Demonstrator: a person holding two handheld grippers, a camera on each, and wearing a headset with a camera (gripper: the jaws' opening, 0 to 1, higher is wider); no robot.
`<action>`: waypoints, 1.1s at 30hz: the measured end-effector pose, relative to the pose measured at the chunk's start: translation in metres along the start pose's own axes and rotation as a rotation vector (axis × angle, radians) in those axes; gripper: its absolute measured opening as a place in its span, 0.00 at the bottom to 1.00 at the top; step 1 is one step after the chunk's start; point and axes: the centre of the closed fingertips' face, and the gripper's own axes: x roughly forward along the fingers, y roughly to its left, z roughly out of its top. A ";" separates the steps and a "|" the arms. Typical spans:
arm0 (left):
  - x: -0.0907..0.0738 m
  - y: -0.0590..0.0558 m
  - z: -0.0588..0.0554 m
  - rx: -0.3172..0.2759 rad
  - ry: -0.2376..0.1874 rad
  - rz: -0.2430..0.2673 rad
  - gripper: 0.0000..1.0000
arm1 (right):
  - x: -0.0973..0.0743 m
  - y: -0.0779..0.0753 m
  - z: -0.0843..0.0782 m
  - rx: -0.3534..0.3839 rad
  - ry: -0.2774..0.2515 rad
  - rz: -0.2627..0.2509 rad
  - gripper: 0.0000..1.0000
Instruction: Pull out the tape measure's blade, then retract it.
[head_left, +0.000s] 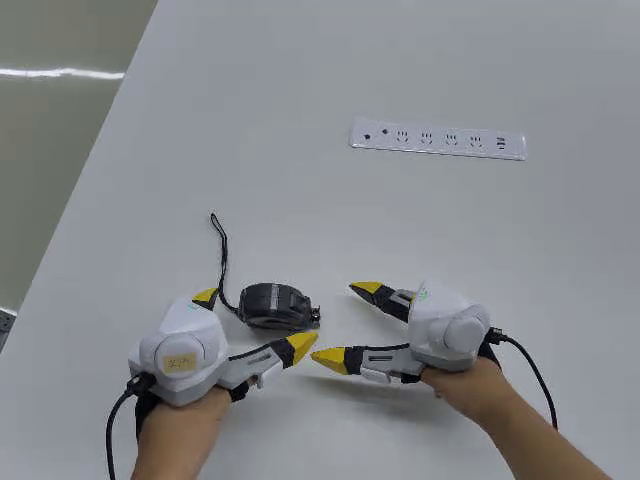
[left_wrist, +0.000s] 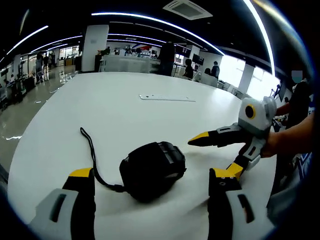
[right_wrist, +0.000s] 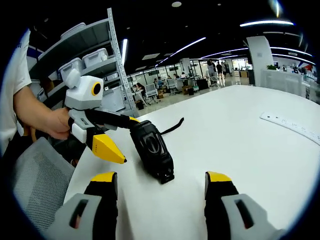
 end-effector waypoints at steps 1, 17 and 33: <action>-0.002 0.000 0.000 0.003 -0.001 -0.007 0.93 | -0.001 0.000 -0.001 -0.002 0.004 -0.006 0.72; -0.027 0.014 -0.009 0.023 0.007 -0.032 0.93 | -0.028 -0.002 -0.003 0.022 0.009 -0.075 0.72; -0.053 0.022 -0.016 0.034 0.022 -0.058 0.93 | -0.061 0.004 -0.009 0.037 0.017 -0.138 0.74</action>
